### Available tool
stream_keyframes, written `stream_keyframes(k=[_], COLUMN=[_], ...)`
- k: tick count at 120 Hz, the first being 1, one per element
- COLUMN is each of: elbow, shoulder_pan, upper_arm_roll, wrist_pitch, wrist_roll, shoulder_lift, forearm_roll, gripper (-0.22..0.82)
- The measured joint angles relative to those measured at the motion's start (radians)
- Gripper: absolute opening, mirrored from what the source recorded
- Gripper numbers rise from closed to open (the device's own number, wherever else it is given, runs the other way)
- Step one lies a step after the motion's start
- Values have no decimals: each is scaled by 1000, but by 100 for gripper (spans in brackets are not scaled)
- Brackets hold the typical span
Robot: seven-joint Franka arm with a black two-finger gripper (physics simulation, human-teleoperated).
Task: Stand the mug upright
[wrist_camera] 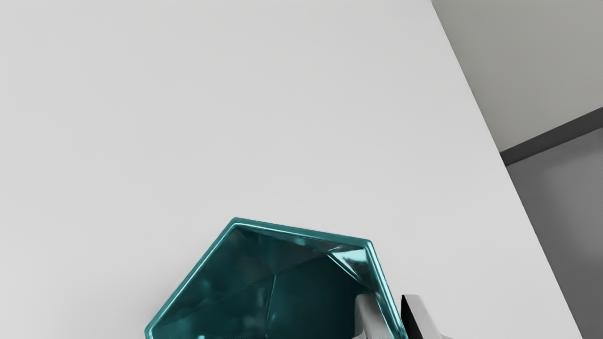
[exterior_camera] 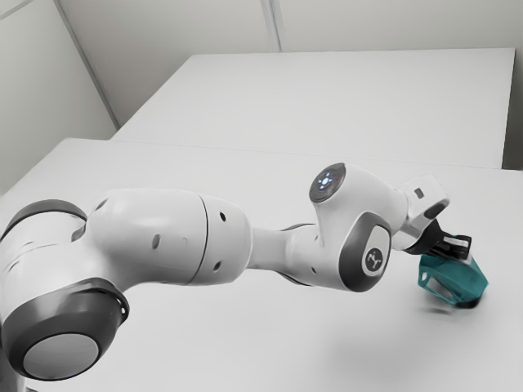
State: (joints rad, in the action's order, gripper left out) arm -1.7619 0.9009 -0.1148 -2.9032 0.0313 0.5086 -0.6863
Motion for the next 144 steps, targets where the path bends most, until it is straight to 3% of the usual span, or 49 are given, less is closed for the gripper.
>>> stream_keyframes(k=[20,41,62,73,95,108,144], elbow=[-2,-69,-119,-124,-121,-113,-104], shoulder_pan=[1,-24,-232,-357,-539,-574,-602], upper_arm_roll=[-3,-35,-52,-53,-77,-107,-112], wrist_pitch=[1,53,283,432,623,678,734], wrist_roll=[-9,-16,-36,-59,-97,-112,-141], shoulder_lift=[-11,-111,-266,-302,-293,-276,-214], forearm_roll=[1,9,223,372,590,656,714], gripper=[-16,-18,-18,-18,-18,-18,-18])
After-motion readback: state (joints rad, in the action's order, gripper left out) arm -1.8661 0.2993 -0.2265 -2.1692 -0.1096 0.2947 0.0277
